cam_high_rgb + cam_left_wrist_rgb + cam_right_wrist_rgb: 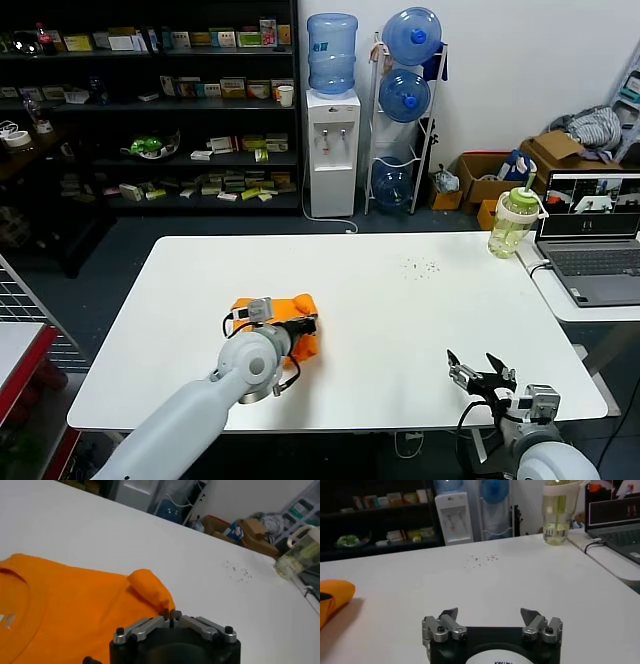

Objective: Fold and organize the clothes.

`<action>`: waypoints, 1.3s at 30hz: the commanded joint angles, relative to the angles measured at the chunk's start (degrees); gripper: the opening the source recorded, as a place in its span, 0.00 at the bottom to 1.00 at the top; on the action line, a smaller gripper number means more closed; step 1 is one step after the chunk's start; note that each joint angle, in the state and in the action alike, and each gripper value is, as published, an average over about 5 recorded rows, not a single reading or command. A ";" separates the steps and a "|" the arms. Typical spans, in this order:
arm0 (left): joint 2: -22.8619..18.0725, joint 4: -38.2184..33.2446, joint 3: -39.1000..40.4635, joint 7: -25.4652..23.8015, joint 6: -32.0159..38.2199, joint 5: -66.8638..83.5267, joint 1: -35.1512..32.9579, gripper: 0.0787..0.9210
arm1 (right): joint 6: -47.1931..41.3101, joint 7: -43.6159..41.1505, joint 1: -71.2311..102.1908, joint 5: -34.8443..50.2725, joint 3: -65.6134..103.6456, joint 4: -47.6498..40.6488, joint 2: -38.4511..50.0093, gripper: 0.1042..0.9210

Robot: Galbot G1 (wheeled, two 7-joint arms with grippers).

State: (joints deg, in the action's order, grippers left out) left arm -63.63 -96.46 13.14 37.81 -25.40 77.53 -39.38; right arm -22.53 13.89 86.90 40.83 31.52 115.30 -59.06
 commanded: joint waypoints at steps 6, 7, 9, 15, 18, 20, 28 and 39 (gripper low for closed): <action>-9.89 4.66 6.76 5.13 -0.01 -0.30 6.32 0.02 | -0.22 0.10 0.69 0.31 0.69 0.50 0.10 0.88; -10.15 4.70 6.90 5.31 0.04 -0.28 6.38 0.02 | -0.22 0.10 0.70 0.33 0.72 0.52 0.14 0.88; -10.78 4.82 6.98 5.76 0.18 -0.19 6.45 0.02 | -0.22 0.10 0.71 0.35 0.76 0.53 0.17 0.88; -11.81 5.27 6.98 6.33 0.33 -0.25 6.34 0.02 | -0.14 0.07 0.65 0.41 0.74 0.58 0.14 0.88; -11.70 5.14 6.47 5.48 0.29 -0.64 5.86 0.02 | 0.67 -0.54 0.57 0.30 0.78 0.44 0.14 0.88; -11.56 4.64 5.44 4.33 0.46 -0.87 5.24 0.03 | 1.75 -1.38 0.51 -0.22 0.81 0.30 0.11 0.88; -4.82 -6.04 -7.19 -7.80 4.94 -4.98 -4.88 0.26 | 7.92 -8.50 -0.15 -4.98 2.29 -1.18 0.90 0.88; 6.71 -11.86 -45.87 -42.29 28.15 -32.43 -43.48 0.64 | 20.82 -21.18 3.19 -6.35 12.35 -5.31 -1.05 0.88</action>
State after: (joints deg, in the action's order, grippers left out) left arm -65.26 -102.05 0.71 24.88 -16.40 67.07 -49.85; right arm -12.40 3.74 88.12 36.60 36.71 112.80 -58.12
